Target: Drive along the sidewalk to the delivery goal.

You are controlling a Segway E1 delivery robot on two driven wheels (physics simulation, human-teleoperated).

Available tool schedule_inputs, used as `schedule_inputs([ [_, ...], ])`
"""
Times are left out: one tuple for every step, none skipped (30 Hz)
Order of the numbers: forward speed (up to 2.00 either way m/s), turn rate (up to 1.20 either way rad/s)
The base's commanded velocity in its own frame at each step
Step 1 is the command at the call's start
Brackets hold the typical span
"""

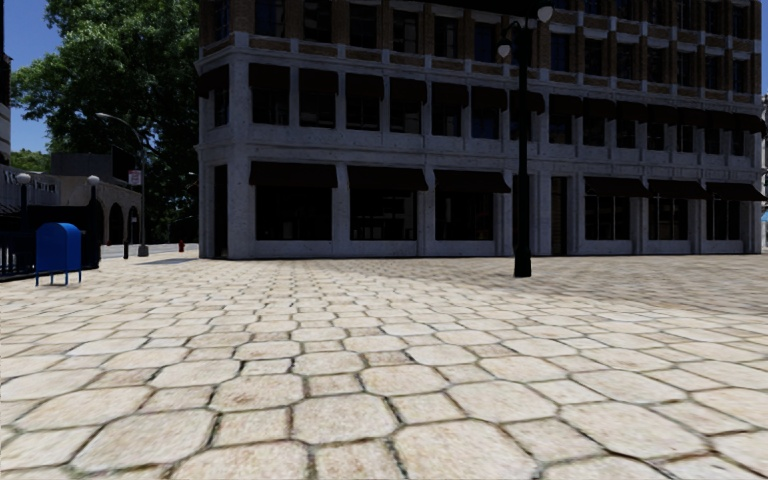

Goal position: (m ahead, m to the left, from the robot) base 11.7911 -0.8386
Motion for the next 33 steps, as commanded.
schedule_inputs([
  [1.97, 0.00],
  [1.98, 0.00],
  [1.99, 0.00],
  [1.99, 0.00],
  [1.99, 0.00],
  [1.99, 0.00],
  [1.99, 0.00],
  [1.99, 0.00],
  [1.99, 0.00],
  [1.99, 0.00],
  [1.99, 0.00],
  [1.99, 0.00],
  [1.99, 0.00],
  [1.99, 0.00],
  [1.99, 0.00],
  [1.99, 0.00],
  [1.99, 0.00],
  [1.99, -0.03],
  [1.99, -0.14],
  [1.99, -0.17],
  [1.99, -0.17],
  [1.99, -0.18],
  [1.99, -0.18],
  [1.99, -0.18],
  [1.99, -0.18],
  [1.99, -0.18],
  [1.99, -0.18],
  [1.99, -0.18],
  [1.99, -0.18],
  [1.99, -0.18],
  [1.99, -0.18],
  [1.99, -0.18],
  [1.99, -0.18],
])
